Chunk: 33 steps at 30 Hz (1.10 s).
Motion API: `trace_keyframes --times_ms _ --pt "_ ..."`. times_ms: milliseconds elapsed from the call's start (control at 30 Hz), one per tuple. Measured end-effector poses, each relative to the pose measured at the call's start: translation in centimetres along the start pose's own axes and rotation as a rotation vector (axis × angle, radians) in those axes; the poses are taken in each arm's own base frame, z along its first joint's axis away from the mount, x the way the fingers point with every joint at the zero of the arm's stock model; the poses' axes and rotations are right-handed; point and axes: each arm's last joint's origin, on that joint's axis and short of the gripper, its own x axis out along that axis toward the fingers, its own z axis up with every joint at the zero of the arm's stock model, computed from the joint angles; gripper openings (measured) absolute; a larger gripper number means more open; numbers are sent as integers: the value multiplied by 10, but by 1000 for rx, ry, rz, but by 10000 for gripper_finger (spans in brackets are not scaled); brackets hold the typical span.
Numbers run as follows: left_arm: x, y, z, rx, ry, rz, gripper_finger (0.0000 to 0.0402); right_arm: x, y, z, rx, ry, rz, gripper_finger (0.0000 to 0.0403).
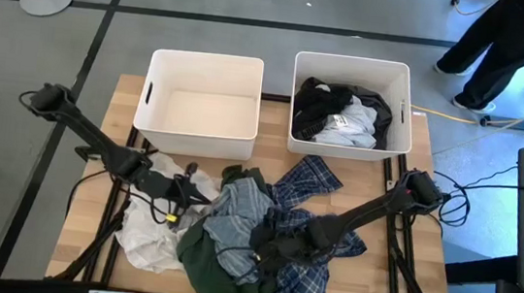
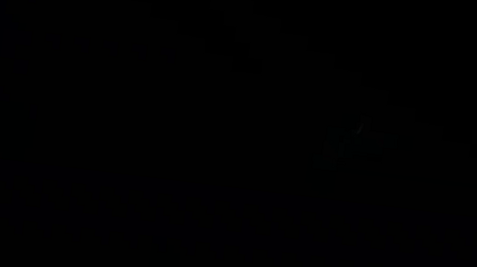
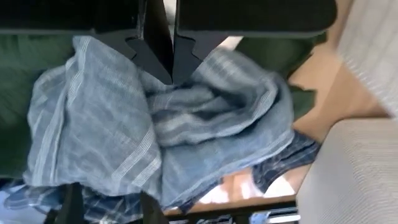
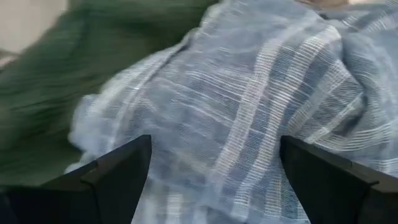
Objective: Sort clothes
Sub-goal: Put the light blue patterned pyjama into the right white bin
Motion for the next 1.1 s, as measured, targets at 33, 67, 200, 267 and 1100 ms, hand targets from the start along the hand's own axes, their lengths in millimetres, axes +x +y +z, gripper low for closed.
trace_keyframes --times_ms 33,67,200,267,1100 --pt "3 0 0 3 -3 -5 1 -5 1 4 1 0 15 355" --pt "6 -1 0 11 -8 -8 1 -9 4 9 5 -15 31 355" --pt "17 -1 0 19 -21 1 1 -24 24 17 -81 -84 98 355" --pt "22 0 -3 20 -7 10 1 -23 35 15 -117 -126 112 355" --pt "75 15 -28 -46 64 92 1 -2 -11 -17 -38 210 -314 355"
